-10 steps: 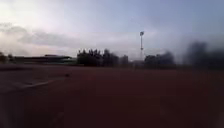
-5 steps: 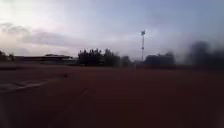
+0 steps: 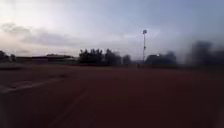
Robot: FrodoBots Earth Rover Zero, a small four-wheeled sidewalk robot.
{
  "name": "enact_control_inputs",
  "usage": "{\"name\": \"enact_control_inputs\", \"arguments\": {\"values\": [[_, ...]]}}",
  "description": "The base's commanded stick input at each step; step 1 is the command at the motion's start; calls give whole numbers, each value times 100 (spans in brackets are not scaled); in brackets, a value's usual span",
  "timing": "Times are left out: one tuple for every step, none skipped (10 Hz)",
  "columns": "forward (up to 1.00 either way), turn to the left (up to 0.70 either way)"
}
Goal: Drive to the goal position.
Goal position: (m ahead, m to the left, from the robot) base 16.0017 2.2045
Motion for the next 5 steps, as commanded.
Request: {"name": "enact_control_inputs", "arguments": {"values": [[70,-35],[70,-31],[70,-18],[70,-8],[70,0]]}}
